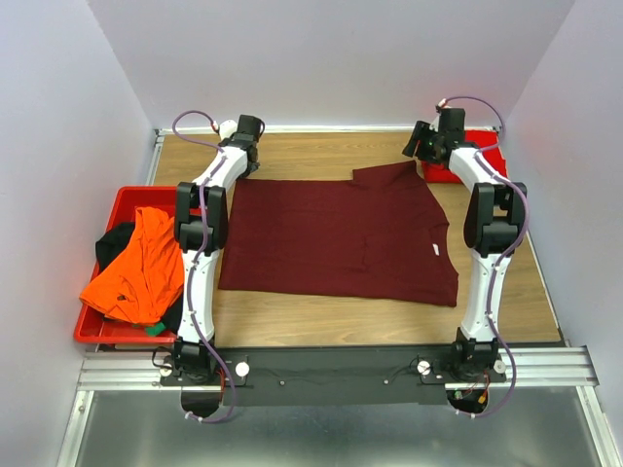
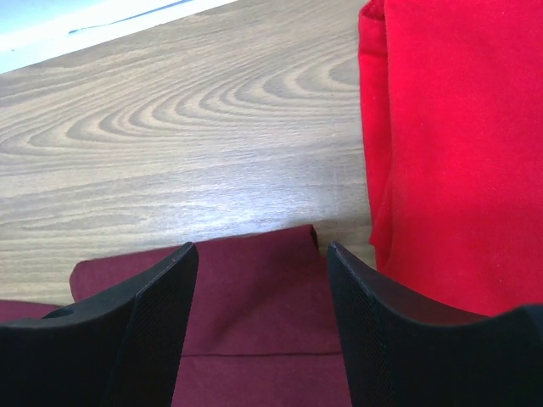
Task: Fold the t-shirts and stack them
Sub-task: Fold the tshirt
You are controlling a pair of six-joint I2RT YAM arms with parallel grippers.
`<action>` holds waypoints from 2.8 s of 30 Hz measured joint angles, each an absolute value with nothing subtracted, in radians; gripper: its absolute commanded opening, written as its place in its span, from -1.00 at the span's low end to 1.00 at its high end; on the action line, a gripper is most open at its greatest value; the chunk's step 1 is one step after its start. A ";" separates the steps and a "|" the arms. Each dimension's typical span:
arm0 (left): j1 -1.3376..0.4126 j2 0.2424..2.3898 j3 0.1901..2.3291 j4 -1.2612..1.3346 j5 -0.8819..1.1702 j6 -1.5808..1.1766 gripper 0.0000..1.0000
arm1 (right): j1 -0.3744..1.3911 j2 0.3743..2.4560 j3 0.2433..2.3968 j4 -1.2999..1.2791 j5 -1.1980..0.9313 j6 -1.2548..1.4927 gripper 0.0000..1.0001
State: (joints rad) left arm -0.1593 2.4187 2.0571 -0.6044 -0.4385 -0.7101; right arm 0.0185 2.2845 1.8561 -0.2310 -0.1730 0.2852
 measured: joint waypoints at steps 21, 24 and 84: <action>-0.160 2.349 2.003 -0.608 -0.438 -0.699 -0.17 | 0.022 2.325 1.883 -0.232 -0.173 0.283 0.38; -0.165 2.347 1.990 -0.610 -0.444 -0.699 -0.17 | 0.024 2.325 1.883 -0.232 -0.173 0.283 0.38; -0.166 2.384 1.990 -0.573 -0.428 -0.703 -1.00 | 0.025 2.335 1.869 -0.235 -0.176 0.302 -0.99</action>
